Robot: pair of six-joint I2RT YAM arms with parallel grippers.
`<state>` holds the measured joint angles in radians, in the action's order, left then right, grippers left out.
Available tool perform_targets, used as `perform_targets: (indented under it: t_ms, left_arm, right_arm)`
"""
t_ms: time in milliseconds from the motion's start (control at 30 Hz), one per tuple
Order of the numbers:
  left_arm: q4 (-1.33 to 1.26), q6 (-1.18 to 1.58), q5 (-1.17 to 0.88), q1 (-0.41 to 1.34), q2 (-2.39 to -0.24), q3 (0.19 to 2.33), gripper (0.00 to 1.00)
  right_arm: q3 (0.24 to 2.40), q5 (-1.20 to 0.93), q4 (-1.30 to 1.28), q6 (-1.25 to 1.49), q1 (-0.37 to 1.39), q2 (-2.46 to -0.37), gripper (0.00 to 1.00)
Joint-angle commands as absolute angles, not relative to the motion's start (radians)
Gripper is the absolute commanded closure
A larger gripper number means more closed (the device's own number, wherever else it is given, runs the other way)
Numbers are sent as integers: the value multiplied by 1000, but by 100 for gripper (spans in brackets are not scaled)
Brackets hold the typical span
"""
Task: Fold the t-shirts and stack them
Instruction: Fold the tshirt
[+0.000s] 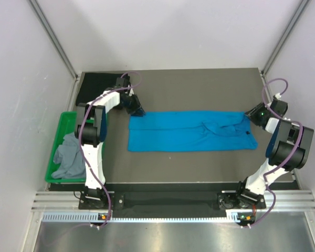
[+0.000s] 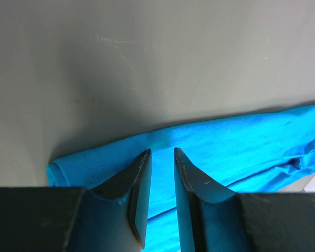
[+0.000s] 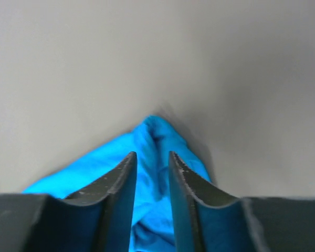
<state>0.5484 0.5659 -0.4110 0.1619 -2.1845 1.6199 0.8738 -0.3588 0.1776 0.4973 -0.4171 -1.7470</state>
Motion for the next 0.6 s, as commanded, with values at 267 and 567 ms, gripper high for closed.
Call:
perform_targets:
  t_ms: [267,567]
  left_arm:
    - [551,528,-354,144,-2220,1583,70]
    - [548,526,-353,147,-2232,1577,70]
  right_arm:
    - [1109,-319,-70,399,-390,-1773,62]
    - [1226,-198,-213,269,-302,-1833,55]
